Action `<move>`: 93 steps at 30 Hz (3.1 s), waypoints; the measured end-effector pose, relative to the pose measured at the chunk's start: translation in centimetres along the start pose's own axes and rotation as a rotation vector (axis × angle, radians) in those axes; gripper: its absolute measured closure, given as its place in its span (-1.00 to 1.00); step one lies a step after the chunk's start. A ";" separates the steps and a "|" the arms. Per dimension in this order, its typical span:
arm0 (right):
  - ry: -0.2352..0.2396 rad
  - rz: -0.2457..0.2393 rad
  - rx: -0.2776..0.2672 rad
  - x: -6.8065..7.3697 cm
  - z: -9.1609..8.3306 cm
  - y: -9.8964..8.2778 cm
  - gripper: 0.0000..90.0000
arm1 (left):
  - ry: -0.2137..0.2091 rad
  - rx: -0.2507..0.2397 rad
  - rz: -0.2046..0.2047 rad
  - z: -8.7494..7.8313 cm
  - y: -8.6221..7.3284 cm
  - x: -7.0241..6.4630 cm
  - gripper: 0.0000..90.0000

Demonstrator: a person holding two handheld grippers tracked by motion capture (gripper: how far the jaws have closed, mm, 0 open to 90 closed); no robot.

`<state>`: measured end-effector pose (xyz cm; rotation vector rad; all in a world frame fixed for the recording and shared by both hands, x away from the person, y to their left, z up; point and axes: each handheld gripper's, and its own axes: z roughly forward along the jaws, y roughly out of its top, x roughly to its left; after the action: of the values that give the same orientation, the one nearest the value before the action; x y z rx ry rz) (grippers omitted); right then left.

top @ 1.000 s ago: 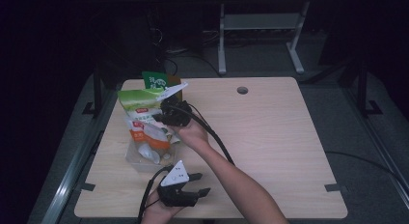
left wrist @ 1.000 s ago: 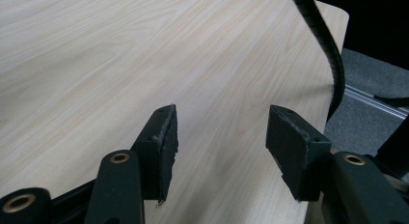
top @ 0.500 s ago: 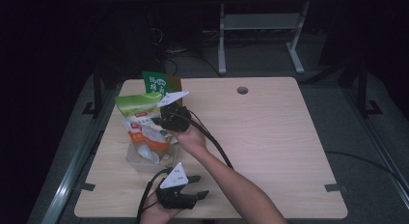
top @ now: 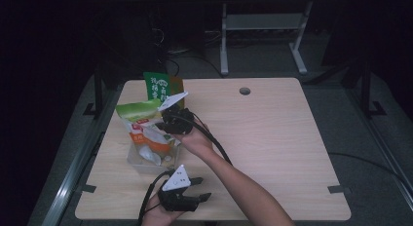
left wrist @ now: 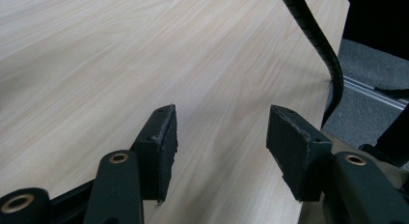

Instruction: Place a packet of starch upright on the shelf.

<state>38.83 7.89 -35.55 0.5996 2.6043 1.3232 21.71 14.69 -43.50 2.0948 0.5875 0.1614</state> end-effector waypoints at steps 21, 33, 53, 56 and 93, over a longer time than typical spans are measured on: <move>-0.017 0.077 0.085 -0.7 1.0 -3.1 0.97 | 0.001 -0.005 0.005 0.0 0.1 0.1 -0.03; 0.017 0.132 0.034 -1.7 -0.8 -2.9 0.61 | 0.015 -0.003 0.001 0.1 0.1 0.4 -0.08; 0.076 0.157 -0.003 -3.4 -4.6 -4.3 0.10 | 0.050 -0.013 -0.013 0.1 0.4 1.1 -0.23; 0.074 0.164 0.005 -3.5 -5.4 -4.8 0.04 | 0.051 -0.017 -0.023 0.1 0.5 1.1 -0.25; -0.052 0.278 0.052 -6.8 -13.4 -12.0 -0.25 | 0.045 -0.024 -0.031 0.3 0.8 1.8 -0.44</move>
<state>37.45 -11.24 -37.41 1.0217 2.5919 1.2941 23.64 14.90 -43.17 2.0620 0.6416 0.1973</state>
